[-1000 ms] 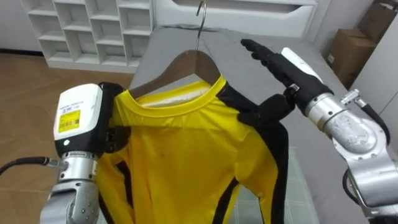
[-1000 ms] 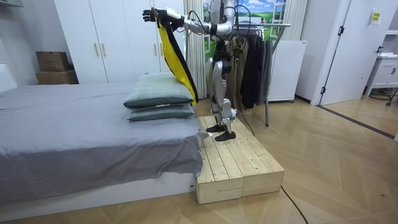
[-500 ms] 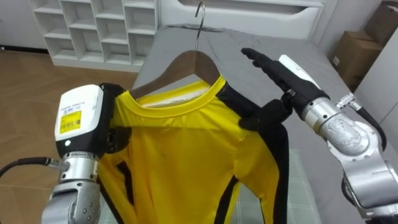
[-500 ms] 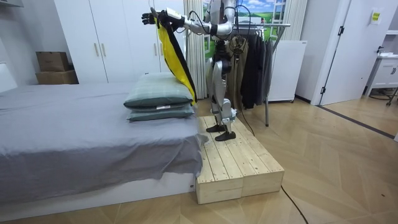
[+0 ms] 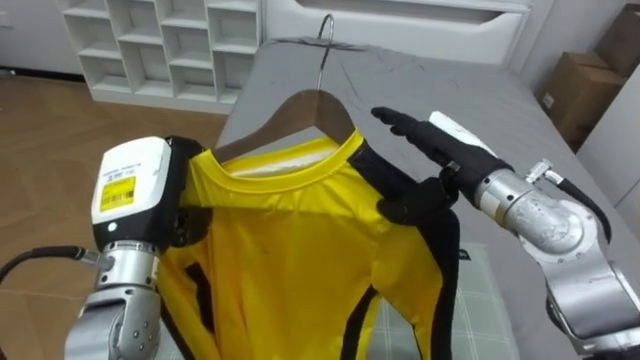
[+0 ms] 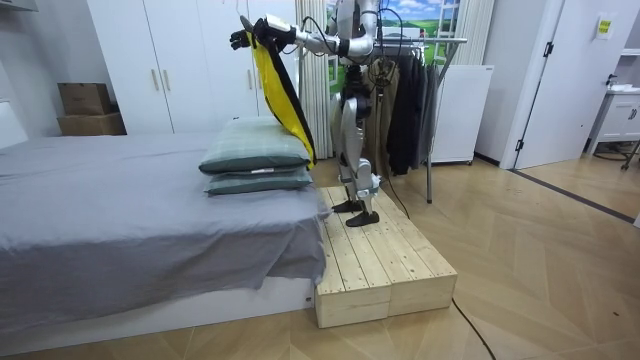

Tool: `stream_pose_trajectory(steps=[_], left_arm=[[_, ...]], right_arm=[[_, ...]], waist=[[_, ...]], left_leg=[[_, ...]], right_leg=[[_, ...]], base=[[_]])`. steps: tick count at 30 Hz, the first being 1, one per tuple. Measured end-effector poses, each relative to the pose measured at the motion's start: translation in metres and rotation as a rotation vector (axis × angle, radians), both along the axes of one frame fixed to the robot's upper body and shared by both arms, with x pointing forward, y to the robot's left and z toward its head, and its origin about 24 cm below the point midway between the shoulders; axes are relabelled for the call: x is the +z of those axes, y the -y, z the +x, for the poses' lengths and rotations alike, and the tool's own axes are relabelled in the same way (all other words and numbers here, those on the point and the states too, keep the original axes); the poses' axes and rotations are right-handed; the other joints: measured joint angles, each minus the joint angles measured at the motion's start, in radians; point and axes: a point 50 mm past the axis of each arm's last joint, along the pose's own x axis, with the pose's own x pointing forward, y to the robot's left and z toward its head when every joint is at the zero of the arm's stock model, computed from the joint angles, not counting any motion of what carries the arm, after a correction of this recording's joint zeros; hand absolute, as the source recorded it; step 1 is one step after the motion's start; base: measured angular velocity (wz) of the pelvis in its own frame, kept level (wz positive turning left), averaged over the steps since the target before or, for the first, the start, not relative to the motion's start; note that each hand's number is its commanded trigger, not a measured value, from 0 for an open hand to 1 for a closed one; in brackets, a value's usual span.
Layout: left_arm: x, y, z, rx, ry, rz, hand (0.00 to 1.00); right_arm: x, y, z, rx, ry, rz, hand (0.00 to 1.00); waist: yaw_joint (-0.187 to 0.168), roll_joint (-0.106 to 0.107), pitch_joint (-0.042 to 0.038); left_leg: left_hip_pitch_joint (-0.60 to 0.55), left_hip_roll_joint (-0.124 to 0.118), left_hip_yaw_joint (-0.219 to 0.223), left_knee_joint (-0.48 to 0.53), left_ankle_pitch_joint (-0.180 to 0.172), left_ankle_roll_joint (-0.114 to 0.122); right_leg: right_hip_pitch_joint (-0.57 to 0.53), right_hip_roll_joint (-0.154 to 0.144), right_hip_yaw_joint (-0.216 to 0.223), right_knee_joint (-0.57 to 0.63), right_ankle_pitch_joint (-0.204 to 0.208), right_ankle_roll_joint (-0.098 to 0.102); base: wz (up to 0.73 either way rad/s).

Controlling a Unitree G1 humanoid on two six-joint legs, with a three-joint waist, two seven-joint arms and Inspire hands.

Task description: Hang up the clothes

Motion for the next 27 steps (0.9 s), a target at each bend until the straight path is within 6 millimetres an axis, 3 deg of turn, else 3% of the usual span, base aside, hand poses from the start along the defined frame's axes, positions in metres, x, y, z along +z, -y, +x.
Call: stream_pose_trajectory(steps=[16, 17, 18, 19, 20, 27], left_arm=[[-0.001, -0.002, 0.001, -0.028, -0.057, 0.093, 1.0], [-0.001, -0.001, 0.001, -0.032, -0.06, 0.094, 1.0], [-0.002, 0.001, 0.001, -0.041, -0.064, 0.099, 1.0], [-0.002, 0.002, 0.001, -0.047, -0.068, 0.102, 1.0], [-0.003, 0.002, 0.001, -0.047, -0.069, 0.102, 1.0], [-0.002, 0.003, 0.001, -0.056, -0.067, 0.103, 1.0]], right_arm=[[-0.03, 0.003, -0.001, 0.108, -0.236, -0.069, 0.0], [-0.03, 0.005, -0.001, 0.109, -0.242, -0.08, 0.14], [-0.031, 0.007, -0.002, 0.111, -0.25, -0.097, 0.65], [-0.031, 0.007, -0.002, 0.116, -0.253, -0.111, 0.77], [-0.031, 0.007, -0.002, 0.12, -0.254, -0.113, 1.0], [-0.027, 0.008, -0.001, 0.132, -0.249, -0.136, 1.0]], waist=[[-0.001, -0.029, 0.004], [-0.001, -0.029, 0.004], [0.0, -0.029, 0.004], [-0.001, -0.03, 0.0039], [-0.001, -0.03, 0.004], [-0.001, -0.032, 0.0034]], left_leg=[[0.009, 0.0, -0.025, -0.004, 0.0, 0.0], [0.008, 0.0, -0.026, -0.003, 0.0, 0.0], [0.008, 0.0, -0.026, -0.004, 0.0, 0.0], [0.008, 0.0, -0.026, -0.003, 0.0, 0.0], [0.008, 0.0, -0.026, -0.003, 0.0, 0.0], [0.01, 0.0, -0.026, -0.001, 0.0, 0.0]], right_leg=[[0.008, 0.001, -0.006, -0.001, 0.0, 0.0], [0.008, 0.001, -0.006, -0.001, 0.0, 0.0], [0.008, 0.001, -0.006, -0.001, 0.0, 0.0], [0.008, 0.001, -0.006, -0.001, 0.0, 0.0], [0.008, 0.001, -0.005, -0.001, 0.0, 0.0], [0.01, 0.002, 0.01, -0.001, 0.0, 0.0]], base=[[0.01], [0.0], [0.0], [0.0], [-0.05], [-0.02]])
